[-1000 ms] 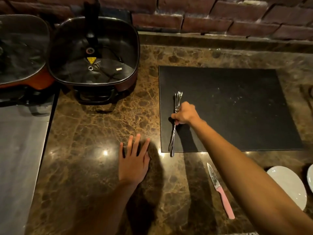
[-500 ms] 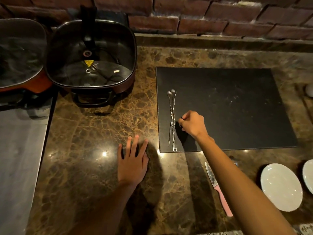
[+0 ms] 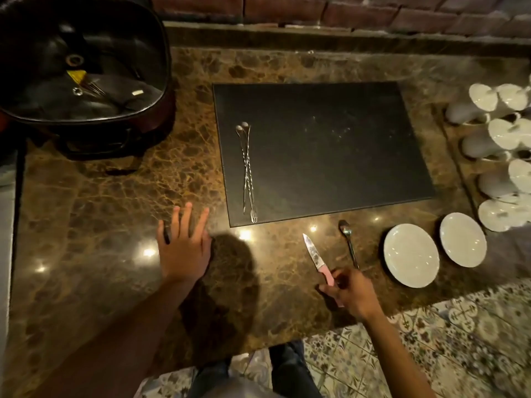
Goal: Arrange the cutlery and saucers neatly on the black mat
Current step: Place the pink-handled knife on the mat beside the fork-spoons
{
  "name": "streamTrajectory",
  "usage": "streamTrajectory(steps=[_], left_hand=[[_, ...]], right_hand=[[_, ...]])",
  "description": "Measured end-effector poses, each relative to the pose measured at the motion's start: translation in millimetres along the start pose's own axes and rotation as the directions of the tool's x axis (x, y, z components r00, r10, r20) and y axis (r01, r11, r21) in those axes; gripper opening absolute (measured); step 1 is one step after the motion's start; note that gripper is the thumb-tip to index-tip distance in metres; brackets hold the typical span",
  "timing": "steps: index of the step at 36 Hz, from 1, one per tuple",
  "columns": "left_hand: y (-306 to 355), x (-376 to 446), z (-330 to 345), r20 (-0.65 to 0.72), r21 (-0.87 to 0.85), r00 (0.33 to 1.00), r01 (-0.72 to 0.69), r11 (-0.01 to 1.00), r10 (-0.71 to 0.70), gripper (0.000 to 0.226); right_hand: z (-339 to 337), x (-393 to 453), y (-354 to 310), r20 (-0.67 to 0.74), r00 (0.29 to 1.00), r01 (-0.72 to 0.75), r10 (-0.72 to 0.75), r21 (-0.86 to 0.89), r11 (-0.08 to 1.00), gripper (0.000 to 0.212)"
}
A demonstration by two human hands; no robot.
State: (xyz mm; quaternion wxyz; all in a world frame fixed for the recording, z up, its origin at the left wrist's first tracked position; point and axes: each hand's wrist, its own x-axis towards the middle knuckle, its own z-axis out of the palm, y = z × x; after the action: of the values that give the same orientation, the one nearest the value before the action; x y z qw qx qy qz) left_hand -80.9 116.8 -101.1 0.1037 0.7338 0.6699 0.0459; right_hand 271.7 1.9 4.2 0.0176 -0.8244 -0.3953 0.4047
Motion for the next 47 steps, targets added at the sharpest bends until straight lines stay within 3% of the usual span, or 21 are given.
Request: streamTrajectory(steps=[7, 12, 20, 26, 32, 47], left_hand=[[0, 0, 2, -0.028, 0.055, 1.000, -0.002, 0.999, 0.004, 0.055], [-1, 1, 4, -0.015, 0.056, 1.000, 0.000, 0.998, 0.001, 0.056], [-1, 1, 3, 0.018, 0.015, 1.000, 0.011, 1.000, -0.011, 0.056], [-2, 1, 4, 0.009, 0.021, 1.000, 0.001, 1.000, -0.001, 0.055], [-5, 2, 9, 0.015, 0.067, 1.000, -0.007, 0.998, 0.006, 0.056], [0, 1, 1, 0.016, 0.060, 1.000, -0.012, 0.998, 0.011, 0.056]], right_hand=[[15, 8, -5, -0.085, 0.987, 0.117, -0.133, -0.174, 0.978, 0.009], [13, 7, -12, -0.035, 0.998, 0.047, -0.050, -0.080, 0.996, 0.011], [-17, 34, -55, -0.100, 0.988, 0.125, -0.115, 0.091, 0.988, 0.014], [-41, 98, -126, -0.199, 0.966, 0.188, -0.165, 0.103, 0.977, 0.020], [-41, 145, -172, -0.196, 0.967, 0.194, -0.165, 0.139, 0.971, 0.028], [-21, 160, -193, -0.162, 0.972, 0.191, -0.171, 0.118, 0.975, 0.017]])
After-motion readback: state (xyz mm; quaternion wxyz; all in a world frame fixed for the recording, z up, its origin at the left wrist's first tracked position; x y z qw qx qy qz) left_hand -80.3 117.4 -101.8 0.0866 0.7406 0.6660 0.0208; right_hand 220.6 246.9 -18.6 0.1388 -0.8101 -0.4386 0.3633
